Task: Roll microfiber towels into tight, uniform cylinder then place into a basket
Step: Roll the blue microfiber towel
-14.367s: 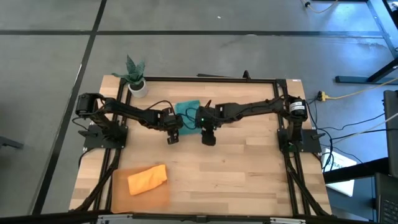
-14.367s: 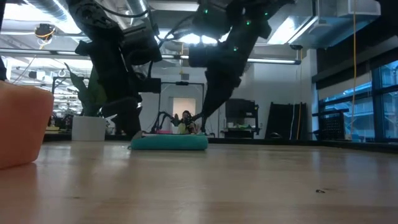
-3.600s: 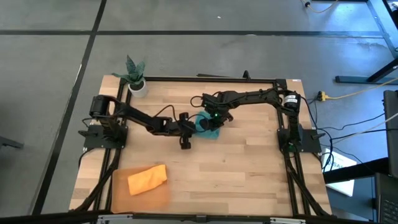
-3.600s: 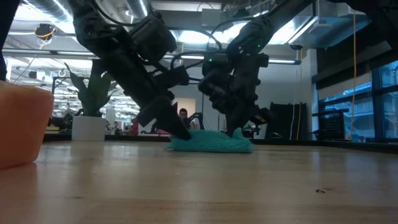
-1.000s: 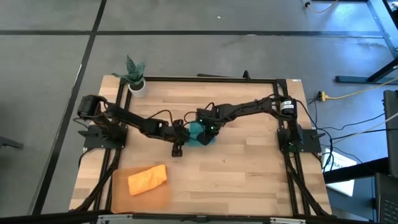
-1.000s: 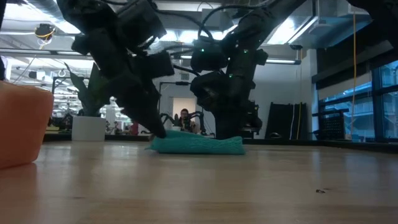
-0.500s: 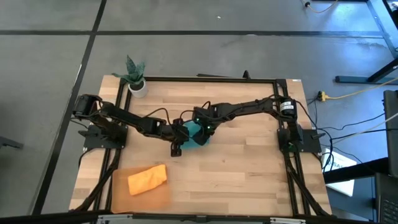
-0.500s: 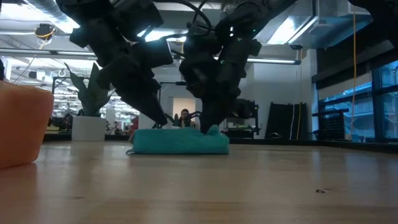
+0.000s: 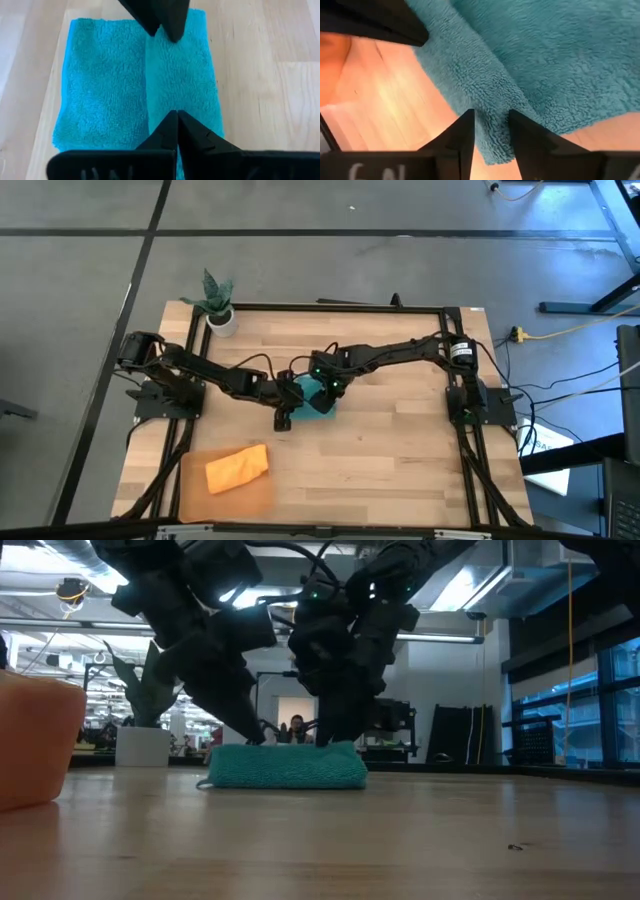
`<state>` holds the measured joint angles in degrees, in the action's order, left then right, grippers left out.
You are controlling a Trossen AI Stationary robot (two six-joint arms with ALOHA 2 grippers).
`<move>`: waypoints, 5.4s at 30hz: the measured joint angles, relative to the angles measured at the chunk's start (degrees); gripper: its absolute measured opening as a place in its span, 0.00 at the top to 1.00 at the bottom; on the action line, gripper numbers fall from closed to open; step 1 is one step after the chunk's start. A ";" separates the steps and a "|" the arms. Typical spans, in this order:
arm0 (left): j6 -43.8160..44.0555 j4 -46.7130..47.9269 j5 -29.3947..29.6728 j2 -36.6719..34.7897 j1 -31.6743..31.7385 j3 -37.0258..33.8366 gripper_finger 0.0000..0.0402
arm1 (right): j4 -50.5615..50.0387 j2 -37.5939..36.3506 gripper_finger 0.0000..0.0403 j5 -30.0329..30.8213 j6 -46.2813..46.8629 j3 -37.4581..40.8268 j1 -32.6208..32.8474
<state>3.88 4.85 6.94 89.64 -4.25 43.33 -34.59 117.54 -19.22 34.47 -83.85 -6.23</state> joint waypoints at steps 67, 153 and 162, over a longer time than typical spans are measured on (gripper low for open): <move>19.99 28.77 1.07 -11.71 -12.83 0.04 1.00 | 18.21 -0.07 0.68 16.84 -43.98 10.97 11.14; 1.88 1.58 6.64 -3.34 -8.22 0.02 0.93 | 15.52 0.81 0.99 -33.35 -1.04 11.58 -7.11; 1.90 0.69 5.57 -2.48 -7.87 0.01 0.82 | 15.54 0.81 0.99 -33.01 -0.21 11.58 -7.11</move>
<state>5.78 5.54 12.51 87.15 -12.12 43.34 -19.05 118.34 -52.23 34.27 -72.27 -13.34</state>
